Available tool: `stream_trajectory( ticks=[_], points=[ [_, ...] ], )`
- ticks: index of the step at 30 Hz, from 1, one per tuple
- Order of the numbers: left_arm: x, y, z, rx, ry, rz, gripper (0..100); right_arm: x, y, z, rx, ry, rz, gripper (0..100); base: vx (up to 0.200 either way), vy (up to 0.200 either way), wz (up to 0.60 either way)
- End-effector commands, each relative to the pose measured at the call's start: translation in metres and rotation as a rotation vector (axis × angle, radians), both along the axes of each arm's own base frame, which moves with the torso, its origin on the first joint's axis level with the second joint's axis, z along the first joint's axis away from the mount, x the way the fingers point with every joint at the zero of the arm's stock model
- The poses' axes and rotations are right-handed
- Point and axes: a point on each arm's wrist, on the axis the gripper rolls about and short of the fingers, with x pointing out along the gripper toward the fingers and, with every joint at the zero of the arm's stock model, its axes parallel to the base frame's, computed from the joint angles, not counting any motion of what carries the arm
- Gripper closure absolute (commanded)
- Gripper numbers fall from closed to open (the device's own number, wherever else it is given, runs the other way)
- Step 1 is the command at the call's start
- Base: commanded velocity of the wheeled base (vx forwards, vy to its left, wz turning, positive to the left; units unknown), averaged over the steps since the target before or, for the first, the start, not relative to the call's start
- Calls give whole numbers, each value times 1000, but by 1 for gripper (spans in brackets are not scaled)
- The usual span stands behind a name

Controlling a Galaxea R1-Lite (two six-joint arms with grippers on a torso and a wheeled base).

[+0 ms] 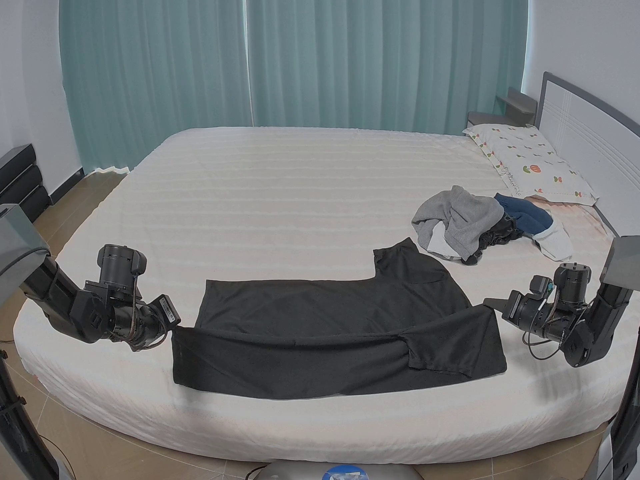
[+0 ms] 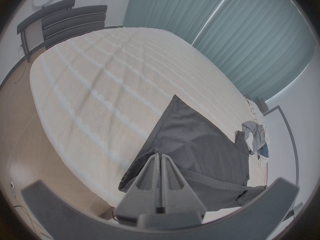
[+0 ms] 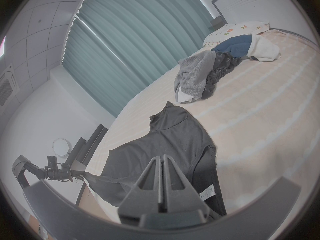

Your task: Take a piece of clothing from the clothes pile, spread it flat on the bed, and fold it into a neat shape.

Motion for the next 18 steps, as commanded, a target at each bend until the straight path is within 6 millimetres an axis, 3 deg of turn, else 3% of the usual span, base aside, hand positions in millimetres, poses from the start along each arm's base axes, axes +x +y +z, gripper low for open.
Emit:
stream_trajectory(
  ticks=[1, 8, 10, 14, 18],
  points=[
    [0, 0, 2, 0, -7, 0, 100, -4, -1, 3, 3, 1, -4, 100, 0, 0, 0],
    [6, 0, 1, -5, -18, 6, 100, -12, -1, -1, 15, 33, 20, 100, 0, 0, 0],
    [10, 0, -6, -6, -3, 6, 100, -10, -2, -4, 16, 41, 15, 100, 0, 0, 0],
    [24, -2, -39, 5, 79, 15, 100, 3, 1, -26, 7, 69, 24, 100, 0, 0, 0],
    [33, -2, -56, 27, 95, 48, 100, 13, 1, -33, 6, 68, 26, 100, 0, 0, 0]
  ],
)
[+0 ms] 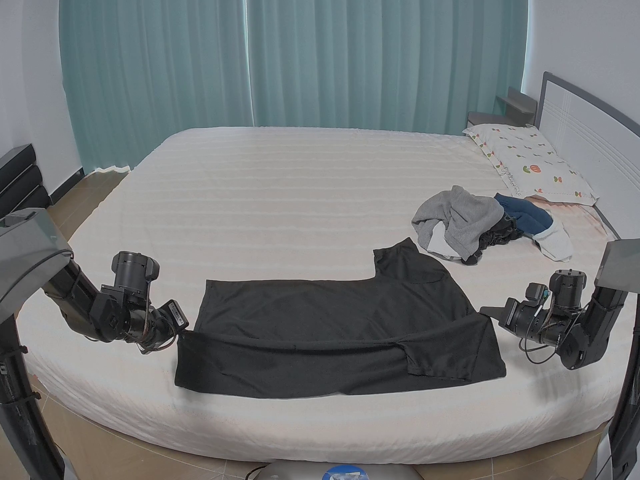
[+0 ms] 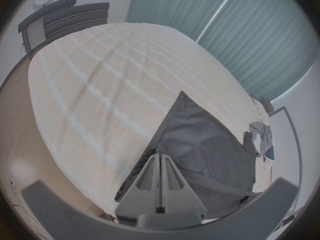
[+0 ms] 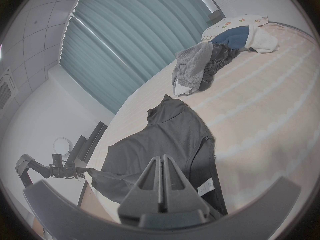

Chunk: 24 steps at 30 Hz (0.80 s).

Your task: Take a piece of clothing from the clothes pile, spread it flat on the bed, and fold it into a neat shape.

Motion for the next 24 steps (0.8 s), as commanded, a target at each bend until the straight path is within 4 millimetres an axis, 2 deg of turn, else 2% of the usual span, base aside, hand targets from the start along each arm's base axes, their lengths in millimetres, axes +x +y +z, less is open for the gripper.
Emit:
stream_trajectory(
  ticks=[1, 7, 13, 18, 19, 21, 22, 24],
  points=[
    [15, -2, -34, 20, 53, 30, 100, 15, 1, -21, -2, 23, 5, 100, 0, 0, 0],
    [22, -6, -50, 23, 36, 29, 100, 26, 1, -36, -5, 31, 6, 100, 0, 0, 0],
    [28, -17, -59, 34, 11, 15, 100, 28, 3, -41, -4, 43, 11, 100, 0, 0, 0],
    [30, -17, -66, 73, 19, 41, 100, 31, 4, -45, -5, 43, 12, 100, 0, 0, 0],
    [30, -18, -69, 81, 24, 45, 0, 32, 4, -46, -5, 45, 12, 100, 0, 0, 0],
    [30, -18, -69, 86, 24, 49, 0, 33, 4, -50, -5, 51, 13, 100, 0, 0, 0],
    [30, -18, -69, 86, 24, 49, 0, 33, 4, -50, -5, 51, 13, 0, 0, 0, 0],
    [30, -18, -68, 76, 22, 67, 0, 35, 3, -50, -10, 47, -4, 0, 0, 0, 0]
  ],
)
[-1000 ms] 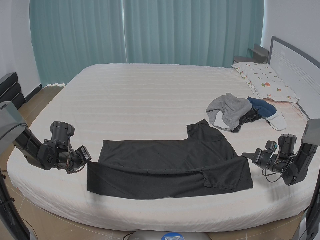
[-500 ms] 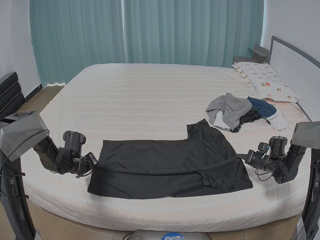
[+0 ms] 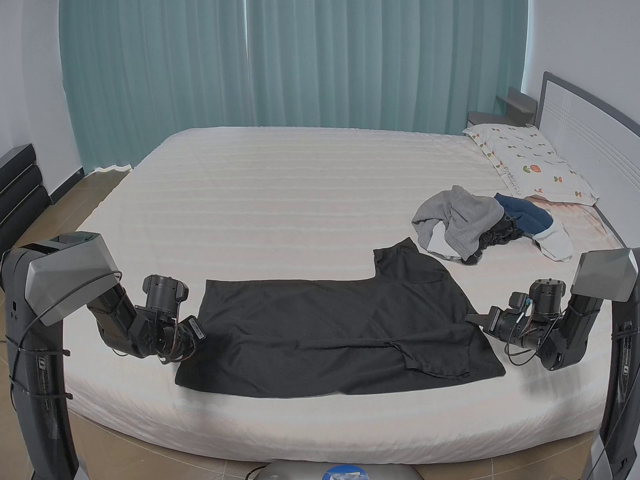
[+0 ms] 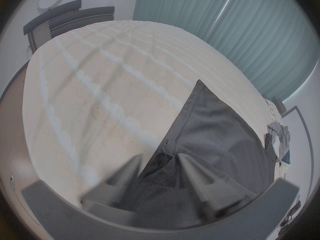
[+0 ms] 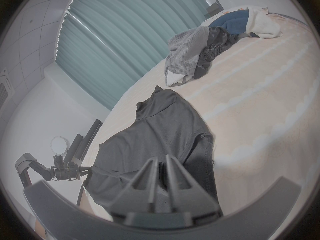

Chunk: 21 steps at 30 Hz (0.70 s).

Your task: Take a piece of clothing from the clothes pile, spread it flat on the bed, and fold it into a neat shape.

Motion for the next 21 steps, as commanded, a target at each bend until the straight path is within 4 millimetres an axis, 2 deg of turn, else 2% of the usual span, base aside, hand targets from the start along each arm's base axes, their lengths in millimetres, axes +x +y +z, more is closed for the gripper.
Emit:
stream_trajectory(
  ticks=[1, 5, 10, 11, 13, 16, 21],
  points=[
    [0, 0, -4, -9, 7, 17, 0, 2, 0, -5, -3, 7, -12, 0, 0, 0, 0],
    [1, 3, 1, -29, -11, 45, 0, 0, -1, 0, 6, -4, -23, 0, 0, 0, 0],
    [11, 9, 29, -161, -137, 125, 0, 3, -7, 11, 102, 11, -86, 0, 0, 0, 0],
    [11, 9, 29, -161, -137, 125, 0, 3, -7, 11, 102, 11, -86, 0, 0, 0, 0],
    [11, 16, 43, -231, -174, 139, 0, 5, -10, 17, 182, 32, -138, 0, 0, 0, 0],
    [14, 24, 47, -261, -190, 140, 0, 6, -10, 14, 210, 54, -150, 0, 0, 0, 0],
    [34, 30, 53, -281, -243, 147, 0, 10, -9, 12, 257, 71, -160, 0, 0, 0, 0]
  ],
)
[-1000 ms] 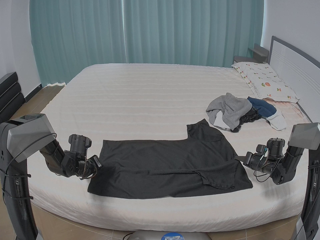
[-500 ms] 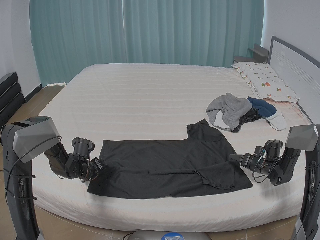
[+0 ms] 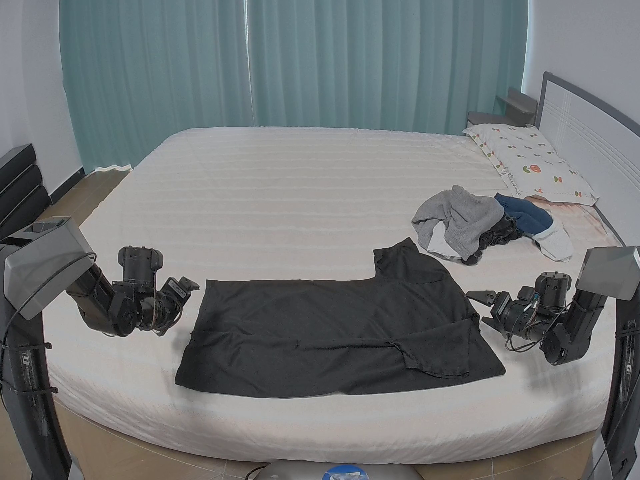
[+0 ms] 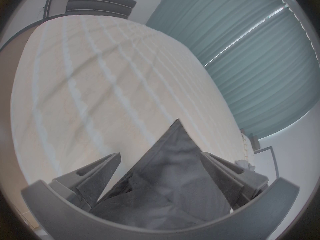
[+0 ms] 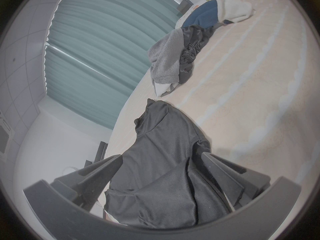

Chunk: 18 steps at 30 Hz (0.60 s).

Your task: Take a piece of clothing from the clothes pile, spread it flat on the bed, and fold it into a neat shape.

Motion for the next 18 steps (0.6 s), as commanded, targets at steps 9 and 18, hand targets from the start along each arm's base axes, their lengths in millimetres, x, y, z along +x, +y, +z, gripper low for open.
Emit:
stream_trajectory(
  ticks=[9, 18],
  points=[
    [52, 8, 21, -4, -161, 9, 0, 9, 1, -1, 114, 28, -39, 0, 0, 0, 0],
    [95, -2, -33, 54, -152, -60, 0, 7, 5, -7, 106, 15, -30, 0, 0, 0, 0]
  ],
)
